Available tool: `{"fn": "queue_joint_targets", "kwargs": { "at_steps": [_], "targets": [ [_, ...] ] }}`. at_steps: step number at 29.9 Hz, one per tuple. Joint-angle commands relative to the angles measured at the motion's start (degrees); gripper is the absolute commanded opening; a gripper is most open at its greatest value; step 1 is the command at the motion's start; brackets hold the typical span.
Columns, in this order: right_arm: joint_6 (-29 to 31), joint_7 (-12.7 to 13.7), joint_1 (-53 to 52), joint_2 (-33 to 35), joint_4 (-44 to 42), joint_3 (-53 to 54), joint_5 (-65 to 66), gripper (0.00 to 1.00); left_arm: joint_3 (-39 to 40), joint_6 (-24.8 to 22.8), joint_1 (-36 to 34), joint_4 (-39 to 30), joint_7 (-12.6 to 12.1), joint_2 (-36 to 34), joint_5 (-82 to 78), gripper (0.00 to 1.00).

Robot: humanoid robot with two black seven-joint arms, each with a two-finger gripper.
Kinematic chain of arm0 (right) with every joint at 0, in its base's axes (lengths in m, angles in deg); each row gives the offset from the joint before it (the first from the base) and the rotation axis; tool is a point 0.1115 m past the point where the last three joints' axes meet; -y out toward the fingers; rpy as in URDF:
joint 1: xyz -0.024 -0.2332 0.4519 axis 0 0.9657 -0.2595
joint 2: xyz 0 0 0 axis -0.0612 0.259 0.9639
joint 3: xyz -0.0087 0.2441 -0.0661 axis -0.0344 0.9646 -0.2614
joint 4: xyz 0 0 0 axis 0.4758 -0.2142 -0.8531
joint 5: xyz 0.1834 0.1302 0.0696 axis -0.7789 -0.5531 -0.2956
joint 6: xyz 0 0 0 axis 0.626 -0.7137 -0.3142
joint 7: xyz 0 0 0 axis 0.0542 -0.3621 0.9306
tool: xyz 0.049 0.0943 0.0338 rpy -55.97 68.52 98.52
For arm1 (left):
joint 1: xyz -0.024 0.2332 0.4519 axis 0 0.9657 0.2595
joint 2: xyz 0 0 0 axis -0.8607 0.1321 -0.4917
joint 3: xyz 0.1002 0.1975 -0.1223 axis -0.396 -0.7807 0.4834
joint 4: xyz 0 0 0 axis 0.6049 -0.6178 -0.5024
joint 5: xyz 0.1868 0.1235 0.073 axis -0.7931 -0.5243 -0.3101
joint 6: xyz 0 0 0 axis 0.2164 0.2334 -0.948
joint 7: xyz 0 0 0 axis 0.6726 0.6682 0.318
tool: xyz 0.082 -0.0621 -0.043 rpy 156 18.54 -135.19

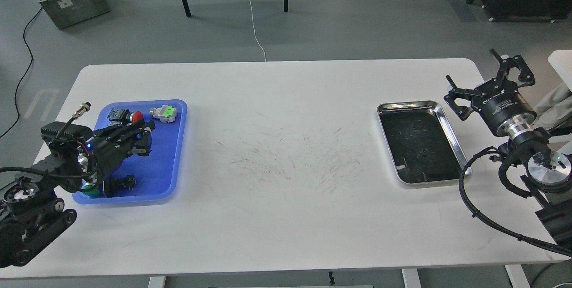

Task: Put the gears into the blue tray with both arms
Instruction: 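Carry the gear with the left gripper into the blue tray onto a part, then open the left gripper and lift it away from the blue tray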

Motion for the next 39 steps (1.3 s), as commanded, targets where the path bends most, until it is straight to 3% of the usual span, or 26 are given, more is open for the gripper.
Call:
{"fn": "queue_joint_targets", "kwargs": {
  "at_steps": [1, 11, 19, 21, 29, 33, 39],
  "targets": [
    [0.0, 0.0, 0.0, 0.0, -0.1, 0.0, 0.0, 0.99, -1.1, 1.9, -0.1, 2.9, 0.2, 1.5, 0.0, 0.05],
    [-0.1, 0.0, 0.0, 0.0, -0.1, 0.0, 0.1, 0.99, -1.0, 2.3, -0.9, 9.5, 1.3, 4.2, 0.2, 0.10],
    [-0.1, -0.1, 0.0, 0.0, -0.1, 0.0, 0.1, 0.99, -1.2, 3.3, -3.0, 12.9, 1.5, 6.1, 2.3, 0.24],
    [-0.1, 0.0, 0.0, 0.0, -0.1, 0.0, 0.1, 1.00, -1.6, 3.3, -3.4, 13.6, 1.6, 6.3, 2.5, 0.31],
    [-0.1, 0.0, 0.0, 0.0, 0.0, -0.4, 0.2, 1.00, -1.8, 4.6, -4.1, 13.7, 2.1, 6.3, 3.0, 0.84],
    [-0.1, 0.0, 0.0, 0.0, 0.1, -0.4, 0.2, 1.00, -1.7, 4.7, -4.7, 12.9, 2.3, 6.3, 4.5, 0.94],
    [0.0, 0.0, -0.1, 0.0, 0.3, -0.5, 0.2, 1.00, -1.4, 7.1, -8.0, 5.9, 2.0, 2.4, 12.6, 0.97]
  ]
}}
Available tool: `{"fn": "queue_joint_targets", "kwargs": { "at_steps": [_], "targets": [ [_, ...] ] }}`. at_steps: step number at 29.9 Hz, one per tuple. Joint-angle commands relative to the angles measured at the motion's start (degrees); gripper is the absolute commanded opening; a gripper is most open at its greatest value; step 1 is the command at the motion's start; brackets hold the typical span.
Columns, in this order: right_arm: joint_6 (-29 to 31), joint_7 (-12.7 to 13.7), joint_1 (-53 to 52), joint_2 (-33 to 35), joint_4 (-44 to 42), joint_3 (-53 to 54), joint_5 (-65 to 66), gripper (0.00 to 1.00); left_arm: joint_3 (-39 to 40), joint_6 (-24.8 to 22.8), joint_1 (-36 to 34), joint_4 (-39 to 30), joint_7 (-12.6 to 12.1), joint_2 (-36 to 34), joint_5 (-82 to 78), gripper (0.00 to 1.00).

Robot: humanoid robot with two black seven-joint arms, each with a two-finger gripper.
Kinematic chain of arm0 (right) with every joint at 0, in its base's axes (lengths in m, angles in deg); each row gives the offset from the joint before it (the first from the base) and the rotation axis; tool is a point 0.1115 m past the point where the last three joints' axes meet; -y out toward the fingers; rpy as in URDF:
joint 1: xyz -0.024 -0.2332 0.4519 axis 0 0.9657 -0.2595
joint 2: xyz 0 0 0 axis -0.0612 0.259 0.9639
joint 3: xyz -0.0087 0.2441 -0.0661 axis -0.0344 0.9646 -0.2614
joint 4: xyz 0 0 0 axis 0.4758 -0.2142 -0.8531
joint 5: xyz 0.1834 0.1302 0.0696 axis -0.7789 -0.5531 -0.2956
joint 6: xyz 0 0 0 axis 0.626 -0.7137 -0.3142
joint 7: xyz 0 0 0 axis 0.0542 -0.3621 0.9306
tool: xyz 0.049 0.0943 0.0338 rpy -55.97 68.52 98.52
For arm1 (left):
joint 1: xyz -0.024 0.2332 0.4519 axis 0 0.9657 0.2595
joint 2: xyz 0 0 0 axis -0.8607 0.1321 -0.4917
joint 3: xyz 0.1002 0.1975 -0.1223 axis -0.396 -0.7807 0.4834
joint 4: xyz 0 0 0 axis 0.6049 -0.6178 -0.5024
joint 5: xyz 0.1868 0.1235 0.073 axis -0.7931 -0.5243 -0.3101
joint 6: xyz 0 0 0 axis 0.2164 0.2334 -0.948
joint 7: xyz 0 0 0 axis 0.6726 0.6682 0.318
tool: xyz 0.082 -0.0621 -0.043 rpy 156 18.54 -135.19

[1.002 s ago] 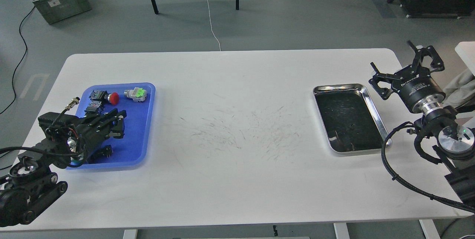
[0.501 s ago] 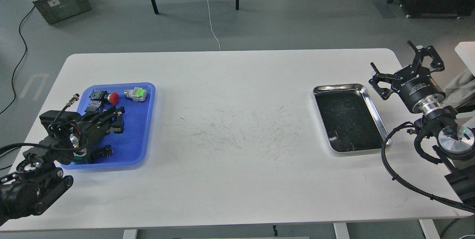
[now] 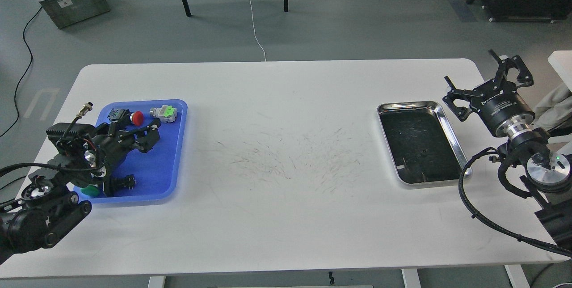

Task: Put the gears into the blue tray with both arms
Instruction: 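Open the left gripper and lift it away from the blue tray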

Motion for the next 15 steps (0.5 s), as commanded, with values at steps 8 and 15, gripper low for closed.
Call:
{"fn": "queue_joint_targets", "kwargs": {
  "at_steps": [8, 15],
  "targets": [
    [0.0, 0.3, -2.2, 0.1, 0.5, -1.1, 0.0, 1.00, 0.4, 0.6, -13.0, -7.1, -0.6, -4.3, 32.7, 0.97],
    [-0.2, 0.3, -4.8, 2.2, 3.7, -3.3, 0.2, 1.00, 0.6, -5.0, -19.8, -6.0, -0.5, -2.9, 64.9, 0.97]
  ]
}}
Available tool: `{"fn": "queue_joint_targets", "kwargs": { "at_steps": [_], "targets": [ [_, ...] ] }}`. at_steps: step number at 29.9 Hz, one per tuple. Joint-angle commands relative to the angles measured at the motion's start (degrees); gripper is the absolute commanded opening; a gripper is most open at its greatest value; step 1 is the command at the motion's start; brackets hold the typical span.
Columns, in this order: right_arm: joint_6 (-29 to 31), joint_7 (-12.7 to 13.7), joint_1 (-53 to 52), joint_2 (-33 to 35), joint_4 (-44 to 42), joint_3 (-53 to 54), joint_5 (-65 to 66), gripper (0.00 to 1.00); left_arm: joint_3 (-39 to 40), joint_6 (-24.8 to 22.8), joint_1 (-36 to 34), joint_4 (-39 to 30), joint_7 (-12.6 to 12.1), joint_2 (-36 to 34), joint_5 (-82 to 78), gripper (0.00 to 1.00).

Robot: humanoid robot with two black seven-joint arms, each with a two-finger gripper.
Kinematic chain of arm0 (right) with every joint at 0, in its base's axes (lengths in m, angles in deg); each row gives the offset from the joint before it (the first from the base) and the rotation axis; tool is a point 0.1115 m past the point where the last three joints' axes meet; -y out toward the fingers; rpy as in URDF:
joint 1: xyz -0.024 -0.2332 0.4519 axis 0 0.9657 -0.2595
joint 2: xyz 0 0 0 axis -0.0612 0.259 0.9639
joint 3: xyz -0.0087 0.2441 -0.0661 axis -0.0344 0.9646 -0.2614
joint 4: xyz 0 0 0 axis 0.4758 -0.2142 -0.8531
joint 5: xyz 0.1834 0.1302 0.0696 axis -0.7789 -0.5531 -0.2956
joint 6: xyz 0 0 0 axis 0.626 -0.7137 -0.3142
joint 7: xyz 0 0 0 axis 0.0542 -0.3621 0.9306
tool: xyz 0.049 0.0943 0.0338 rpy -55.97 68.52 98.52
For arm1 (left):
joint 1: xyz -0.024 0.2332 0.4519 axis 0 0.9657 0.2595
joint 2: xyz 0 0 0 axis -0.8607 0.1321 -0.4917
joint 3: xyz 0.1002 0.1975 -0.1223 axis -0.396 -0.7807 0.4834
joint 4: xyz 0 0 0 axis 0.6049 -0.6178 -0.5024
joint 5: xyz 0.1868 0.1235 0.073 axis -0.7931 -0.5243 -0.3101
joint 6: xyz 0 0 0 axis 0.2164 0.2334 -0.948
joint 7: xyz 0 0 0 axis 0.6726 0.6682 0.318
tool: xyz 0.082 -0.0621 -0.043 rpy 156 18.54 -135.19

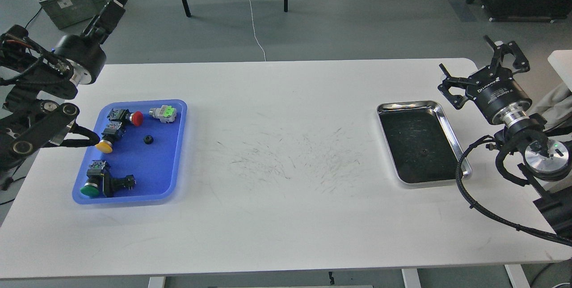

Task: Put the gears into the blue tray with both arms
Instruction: 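Open the left gripper and lift it away from the blue tray, then reach the right gripper into the steel tray and grasp another black gear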

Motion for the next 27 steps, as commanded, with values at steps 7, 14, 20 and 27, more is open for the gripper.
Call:
{"fn": "queue_joint_targets", "kwargs": {
  "at_steps": [7, 14, 20, 27],
  "targets": [
    [-0.1, 0.3, -8.7, 10.2, 7.4, -15.2, 4.5, 1.00, 1.1, -18.2, -2.1, 10.1, 0.6, 6.1, 32.6, 0.97],
    [-2.6, 1.6, -19.0, 20.3, 18.8, -30.1, 20.4, 1.00, 1.4, -36.5, -1.7, 23.8, 1.9, 10.0, 42.5, 0.97],
    [-2.7, 5.7, -30.1, 29.6, 29.7, -48.0, 40.4, 1.00, 1.4, -41.6, -1.5, 31.2, 2.6, 12.7, 43.8, 0.98],
    [-2.2, 8.4, -35.2, 40.4, 37.2, -56.8, 57.2, 1.00, 1.2, -41.6, -1.5, 33.2, 2.8, 14.3, 46.4, 0.98]
  ]
}}
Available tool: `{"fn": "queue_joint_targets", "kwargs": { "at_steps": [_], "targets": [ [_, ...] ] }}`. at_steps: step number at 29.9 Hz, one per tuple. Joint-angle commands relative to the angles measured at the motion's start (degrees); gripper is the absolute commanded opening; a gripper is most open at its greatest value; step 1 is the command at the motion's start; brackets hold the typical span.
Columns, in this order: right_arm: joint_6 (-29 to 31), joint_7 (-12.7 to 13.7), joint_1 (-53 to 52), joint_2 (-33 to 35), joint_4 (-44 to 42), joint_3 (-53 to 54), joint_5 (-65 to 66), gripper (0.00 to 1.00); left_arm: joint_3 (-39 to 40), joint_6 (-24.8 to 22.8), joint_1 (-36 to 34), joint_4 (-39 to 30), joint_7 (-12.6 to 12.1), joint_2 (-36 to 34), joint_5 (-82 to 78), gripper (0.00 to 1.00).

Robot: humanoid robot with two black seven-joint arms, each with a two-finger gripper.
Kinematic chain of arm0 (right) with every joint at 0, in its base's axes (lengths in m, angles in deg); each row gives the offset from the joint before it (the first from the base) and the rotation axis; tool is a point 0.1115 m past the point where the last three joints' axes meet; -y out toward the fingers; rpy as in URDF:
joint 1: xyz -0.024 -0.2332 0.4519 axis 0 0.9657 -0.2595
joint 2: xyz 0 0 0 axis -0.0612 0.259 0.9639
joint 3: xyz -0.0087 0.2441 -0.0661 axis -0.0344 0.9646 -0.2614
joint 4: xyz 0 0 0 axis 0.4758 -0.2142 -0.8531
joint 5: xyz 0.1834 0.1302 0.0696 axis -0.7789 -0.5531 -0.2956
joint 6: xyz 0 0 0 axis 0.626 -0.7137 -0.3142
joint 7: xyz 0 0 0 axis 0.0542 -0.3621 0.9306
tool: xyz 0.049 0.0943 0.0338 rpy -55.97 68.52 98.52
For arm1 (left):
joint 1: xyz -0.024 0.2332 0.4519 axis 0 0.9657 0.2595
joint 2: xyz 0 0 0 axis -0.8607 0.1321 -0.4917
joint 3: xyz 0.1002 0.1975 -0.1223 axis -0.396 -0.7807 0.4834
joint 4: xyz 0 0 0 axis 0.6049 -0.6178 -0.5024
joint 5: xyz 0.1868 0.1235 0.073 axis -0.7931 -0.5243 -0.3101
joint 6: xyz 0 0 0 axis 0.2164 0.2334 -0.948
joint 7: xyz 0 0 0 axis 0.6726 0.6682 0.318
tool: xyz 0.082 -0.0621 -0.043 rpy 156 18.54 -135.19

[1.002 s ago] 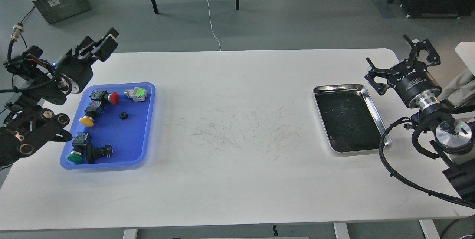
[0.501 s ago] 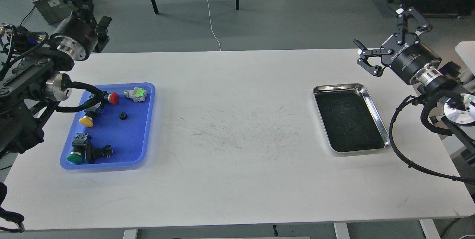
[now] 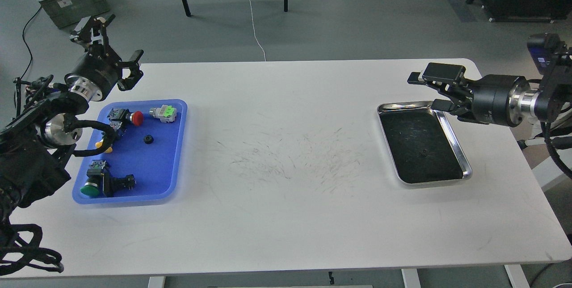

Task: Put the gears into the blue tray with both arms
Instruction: 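Reach the right gripper into the steel tray and grasp another black gear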

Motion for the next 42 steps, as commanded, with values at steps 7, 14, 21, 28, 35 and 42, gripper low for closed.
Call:
{"fn": "queue_joint_targets", "kwargs": {
  "at_steps": [7, 14, 21, 28, 35, 42],
  "targets": [
    [-0.1, 2.6, 0.1, 5.2, 2.5, -9.1, 17.7, 1.00, -0.5, 0.0, -0.1, 0.2, 1.3, 0.7, 0.4, 0.98],
    [-1.8, 2.6, 1.9, -4.1, -5.6, -10.1, 18.5, 1.00, -0.7, 0.0, -0.3, 0.2, 1.4, 0.9, 0.2, 0.98],
    [-3.8, 2.6, 4.7, -14.7, -14.9, -10.2, 19.0, 1.00, -1.0, 0.0, -0.3, 0.1, 1.4, 1.0, 0.1, 0.98],
    [-5.2, 2.6, 5.4, -19.3, -22.0, -12.4, 22.6, 0.99, -1.0, 0.0, -0.5, -0.2, 1.3, 1.0, 0.1, 0.98],
    [-7.5, 2.6, 5.4, -23.1, -25.0, -15.4, 22.6, 0.95, -1.0, 0.0, -0.4, -0.2, 1.3, 1.1, 0.0, 0.98],
    [-7.5, 2.5, 5.5, -23.6, -25.1, -15.9, 22.7, 0.78, -1.0, 0.0, -0.6, -0.2, 1.3, 1.1, -0.1, 0.98]
  ]
}}
